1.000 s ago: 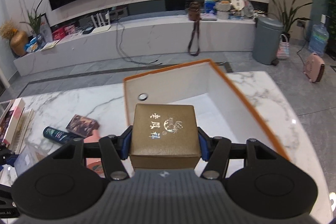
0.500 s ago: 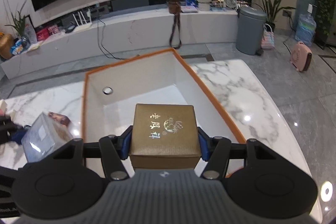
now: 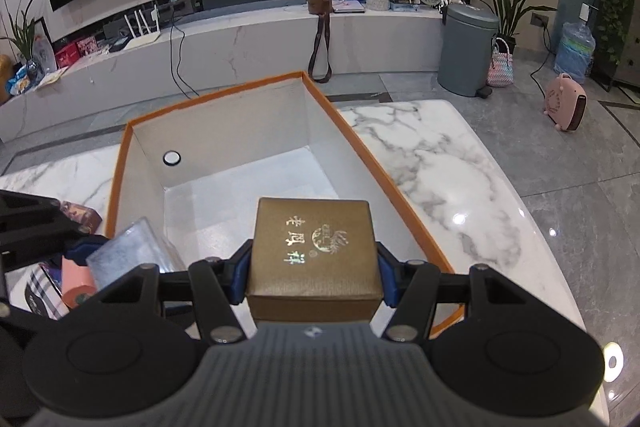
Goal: Organize rigid objects
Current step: 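Carry the clear cube box and gold box with both grippers over the orange box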
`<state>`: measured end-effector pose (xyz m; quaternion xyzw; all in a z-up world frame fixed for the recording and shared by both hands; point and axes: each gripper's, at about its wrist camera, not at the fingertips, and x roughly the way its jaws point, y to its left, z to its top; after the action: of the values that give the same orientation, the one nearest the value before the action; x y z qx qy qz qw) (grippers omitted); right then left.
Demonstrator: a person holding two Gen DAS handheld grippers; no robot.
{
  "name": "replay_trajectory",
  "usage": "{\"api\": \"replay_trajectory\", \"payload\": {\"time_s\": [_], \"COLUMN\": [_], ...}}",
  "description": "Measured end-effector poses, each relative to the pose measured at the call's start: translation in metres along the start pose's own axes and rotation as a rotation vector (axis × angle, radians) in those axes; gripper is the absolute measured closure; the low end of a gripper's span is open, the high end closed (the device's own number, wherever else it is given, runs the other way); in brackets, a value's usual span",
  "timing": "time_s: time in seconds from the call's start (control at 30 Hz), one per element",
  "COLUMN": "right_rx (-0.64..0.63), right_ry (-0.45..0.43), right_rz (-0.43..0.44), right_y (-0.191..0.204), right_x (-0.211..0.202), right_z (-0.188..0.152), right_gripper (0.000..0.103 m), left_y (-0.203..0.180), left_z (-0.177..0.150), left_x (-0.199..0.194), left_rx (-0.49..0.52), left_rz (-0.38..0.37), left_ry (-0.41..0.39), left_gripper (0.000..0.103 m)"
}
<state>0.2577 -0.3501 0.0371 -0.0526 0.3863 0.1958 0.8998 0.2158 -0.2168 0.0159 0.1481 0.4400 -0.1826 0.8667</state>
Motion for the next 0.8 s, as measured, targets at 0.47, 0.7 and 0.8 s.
{"api": "replay_trajectory", "payload": {"time_s": [0.47, 0.7, 0.8], "right_rx": [-0.057, -0.069, -0.054], "right_ry": [0.100, 0.123, 0.119], "right_rz": [0.037, 0.031, 0.021], "right_y": [0.009, 0.013, 0.010], "right_x": [0.027, 0.033, 0.034], "right_z": [-0.005, -0.008, -0.006], "right_gripper": [0.042, 0.042, 0.042], "left_y": [0.001, 0.012, 0.015], "left_z": [0.000, 0.005, 0.007], "left_x": [0.035, 0.044, 0.047], "left_rx": [0.063, 0.058, 0.064], "left_rz": [-0.112, -0.122, -0.129], "left_ry": [0.132, 0.160, 0.165], "left_gripper": [0.047, 0.048, 0.048]}}
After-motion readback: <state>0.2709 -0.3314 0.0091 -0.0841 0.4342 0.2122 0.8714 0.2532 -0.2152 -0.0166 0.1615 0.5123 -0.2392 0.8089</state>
